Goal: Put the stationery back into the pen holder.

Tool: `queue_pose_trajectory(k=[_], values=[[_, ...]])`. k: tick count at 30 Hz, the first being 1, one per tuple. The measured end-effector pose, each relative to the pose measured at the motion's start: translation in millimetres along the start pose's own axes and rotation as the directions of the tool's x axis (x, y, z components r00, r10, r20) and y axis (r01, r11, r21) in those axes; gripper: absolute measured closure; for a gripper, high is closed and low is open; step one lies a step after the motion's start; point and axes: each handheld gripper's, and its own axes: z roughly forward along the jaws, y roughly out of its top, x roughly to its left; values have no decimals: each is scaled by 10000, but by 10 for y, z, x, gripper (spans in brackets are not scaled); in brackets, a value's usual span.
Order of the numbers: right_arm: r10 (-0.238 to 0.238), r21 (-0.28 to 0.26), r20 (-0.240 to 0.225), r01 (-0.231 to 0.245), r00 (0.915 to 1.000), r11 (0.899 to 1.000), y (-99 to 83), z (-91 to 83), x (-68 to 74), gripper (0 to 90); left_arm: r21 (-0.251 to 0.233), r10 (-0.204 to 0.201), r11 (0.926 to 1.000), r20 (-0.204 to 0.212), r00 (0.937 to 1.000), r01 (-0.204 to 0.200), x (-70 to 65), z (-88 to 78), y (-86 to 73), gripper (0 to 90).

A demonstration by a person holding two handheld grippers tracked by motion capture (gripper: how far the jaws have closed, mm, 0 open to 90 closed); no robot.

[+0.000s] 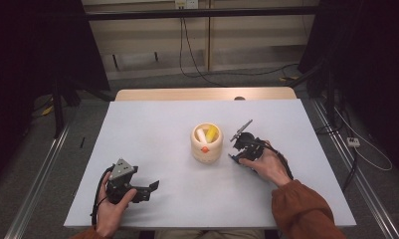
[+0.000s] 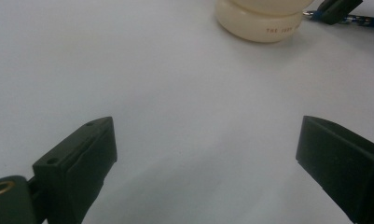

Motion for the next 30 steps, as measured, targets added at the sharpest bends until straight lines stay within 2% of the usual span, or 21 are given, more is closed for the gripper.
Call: queue_pose_trajectory(k=[9, 14, 19, 21, 24, 30], values=[[210, -899, -6, -210, 9998, 9957, -44, -156, -31, 818, -12, 12, 10000, 12, 10000, -12, -4, -2, 1, 52], [350, -1561, 9, -344, 9994, 9871, -71, -253, -71, 818, -25, -5, 10000, 47, 10000, 5, 1, -9, 3, 52], [436, -2000, -77, -443, 9990, 9788, -109, -320, -110, 817, -27, -3, 10000, 24, 10000, 3, -1, -14, 3, 52], [263, -2270, 4, -255, 9997, 9736, -122, -333, -120, 817, -25, -8, 10000, 28, 10000, 8, -2, -15, 2, 52], [272, -2562, 68, -245, 9996, 9663, -132, -367, -125, 817, -13, 4, 10000, 32, 10000, -4, 1, -14, 2, 52], [495, -3254, 167, -414, 9986, 9447, -160, -434, -146, 817, -44, -27, 10000, 33, 10000, 28, 1, -17, 1, 52]])
